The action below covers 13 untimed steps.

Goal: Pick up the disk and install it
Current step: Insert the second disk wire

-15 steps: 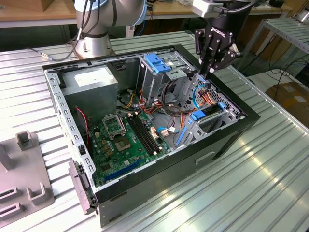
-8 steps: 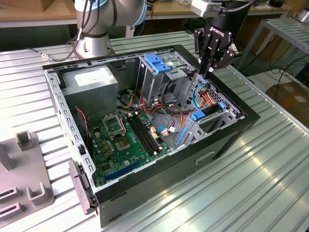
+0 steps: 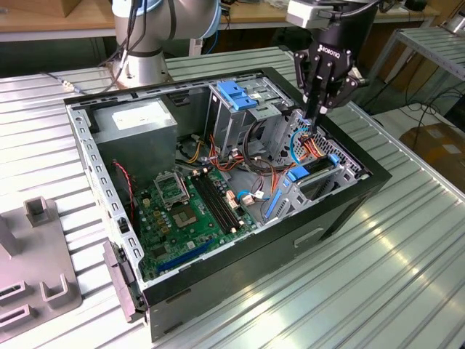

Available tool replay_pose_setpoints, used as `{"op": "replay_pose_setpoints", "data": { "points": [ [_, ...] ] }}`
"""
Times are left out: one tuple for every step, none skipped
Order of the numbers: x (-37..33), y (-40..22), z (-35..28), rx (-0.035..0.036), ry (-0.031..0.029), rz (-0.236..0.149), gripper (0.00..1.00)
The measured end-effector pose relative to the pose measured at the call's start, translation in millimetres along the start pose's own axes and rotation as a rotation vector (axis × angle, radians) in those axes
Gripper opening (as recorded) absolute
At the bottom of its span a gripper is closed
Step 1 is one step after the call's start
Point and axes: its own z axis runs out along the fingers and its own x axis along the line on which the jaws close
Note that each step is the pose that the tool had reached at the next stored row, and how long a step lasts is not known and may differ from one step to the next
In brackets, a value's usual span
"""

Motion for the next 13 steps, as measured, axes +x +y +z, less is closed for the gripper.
{"op": "replay_pose_setpoints", "data": {
  "points": [
    [-0.4, -0.1, 1.7, 0.0001, 0.0025, 0.000, 0.30],
    [-0.6, -0.2, 2.8, 0.0003, 0.0052, 0.000, 0.30],
    [-0.8, -0.2, 3.7, 0.0004, 0.0080, 0.000, 0.30],
    [-1.0, -0.2, 4.8, 0.0005, 0.0112, 0.000, 0.30],
    [-1.2, -0.2, 5.9, 0.0007, 0.0146, 0.000, 0.30],
    [-1.5, -0.3, 6.8, 0.0008, 0.0176, 0.000, 0.30],
    [-1.9, -0.4, 8.8, 0.0011, 0.0237, 0.000, 0.30],
    [-2.2, -0.6, 10.4, 0.0014, 0.0294, 0.000, 0.30],
    [-2.7, -0.9, 12.5, 0.0017, 0.0363, 0.000, 0.30],
    [-2.9, -1.0, 13.5, 0.0018, 0.0400, 0.000, 0.29],
    [-3.1, -1.1, 14.5, 0.0020, 0.0437, 0.000, 0.22],
    [-3.4, -1.3, 16.2, 0.0022, 0.0494, 0.000, 0.16],
    [-3.7, -1.3, 17.3, 0.0025, 0.0537, 0.000, 0.16]
  ]
}}
